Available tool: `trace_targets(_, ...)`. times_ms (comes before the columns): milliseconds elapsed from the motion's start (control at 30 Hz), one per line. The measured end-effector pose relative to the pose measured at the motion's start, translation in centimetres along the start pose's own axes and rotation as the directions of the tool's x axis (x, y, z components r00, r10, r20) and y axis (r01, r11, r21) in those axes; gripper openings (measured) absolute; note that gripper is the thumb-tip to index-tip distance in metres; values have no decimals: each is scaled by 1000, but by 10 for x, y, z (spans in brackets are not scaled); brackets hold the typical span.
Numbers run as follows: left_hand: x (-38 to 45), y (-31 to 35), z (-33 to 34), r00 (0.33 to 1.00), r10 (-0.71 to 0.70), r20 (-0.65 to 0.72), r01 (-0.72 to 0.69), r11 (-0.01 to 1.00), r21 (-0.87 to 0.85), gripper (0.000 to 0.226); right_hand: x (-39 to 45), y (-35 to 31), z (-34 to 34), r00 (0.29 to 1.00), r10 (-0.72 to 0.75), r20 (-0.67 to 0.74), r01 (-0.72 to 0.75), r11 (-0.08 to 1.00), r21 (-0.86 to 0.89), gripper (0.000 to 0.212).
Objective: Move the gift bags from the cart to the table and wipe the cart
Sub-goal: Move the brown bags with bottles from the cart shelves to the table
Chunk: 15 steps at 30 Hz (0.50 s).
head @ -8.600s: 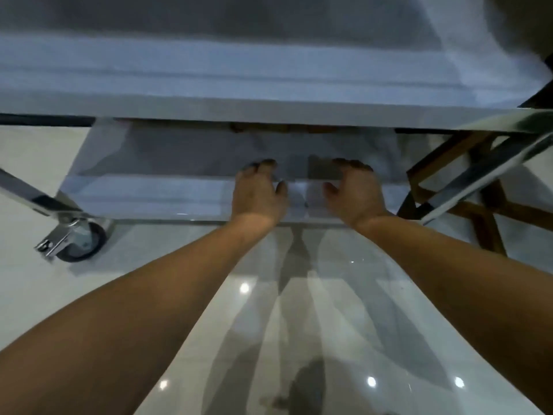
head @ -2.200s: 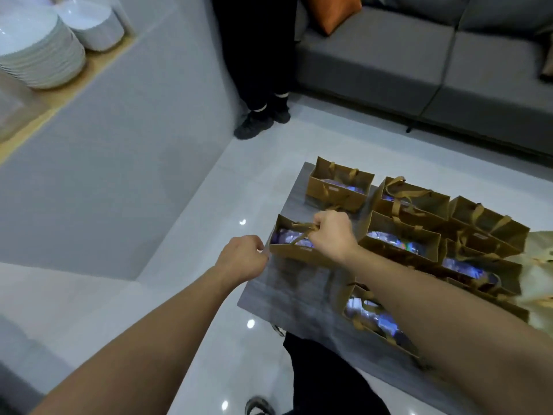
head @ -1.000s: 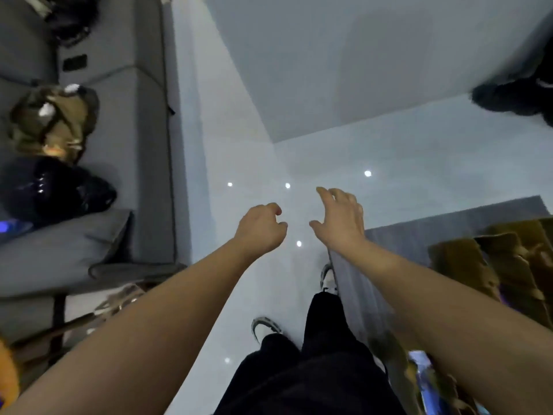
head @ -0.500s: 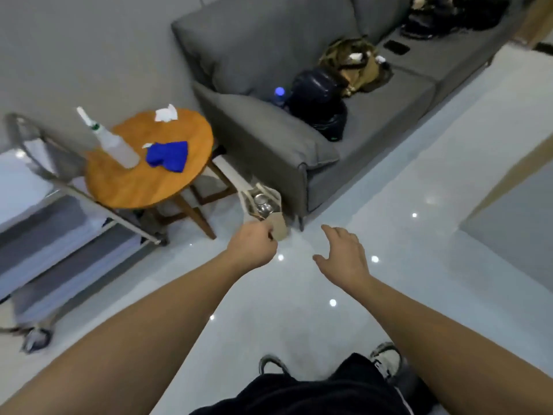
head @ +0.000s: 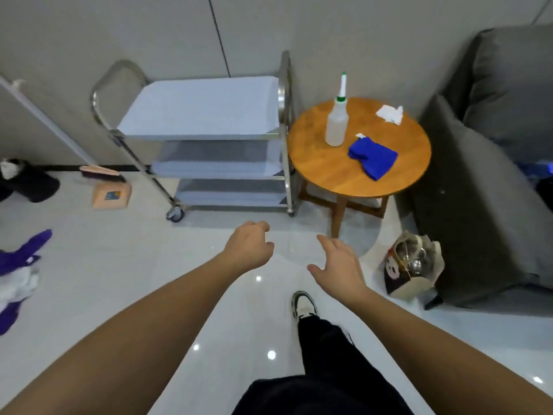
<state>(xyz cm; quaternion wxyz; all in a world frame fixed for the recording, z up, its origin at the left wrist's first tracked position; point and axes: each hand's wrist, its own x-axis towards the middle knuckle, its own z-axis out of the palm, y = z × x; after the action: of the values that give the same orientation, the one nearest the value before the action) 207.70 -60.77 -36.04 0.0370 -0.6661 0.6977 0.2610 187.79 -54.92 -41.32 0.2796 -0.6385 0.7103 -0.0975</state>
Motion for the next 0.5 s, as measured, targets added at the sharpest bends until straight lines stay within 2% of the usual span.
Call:
trace_targets(200, 78, -63, -63, 981, -179, -73, 177, 983, -41, 54, 129, -64, 15, 989, -116, 92, 112, 992, 51, 73)
trace_targets(400, 143, -106, -108, 954, -298, -25, 299, 954, 25, 52, 234, -92, 27, 975, -92, 203, 72, 992, 105, 74)
trace_targets(500, 172, -129, -117, 930, -366, -30, 366, 930, -2, 53, 275, -102, 39, 967, -58, 248, 31, 993, 112, 74)
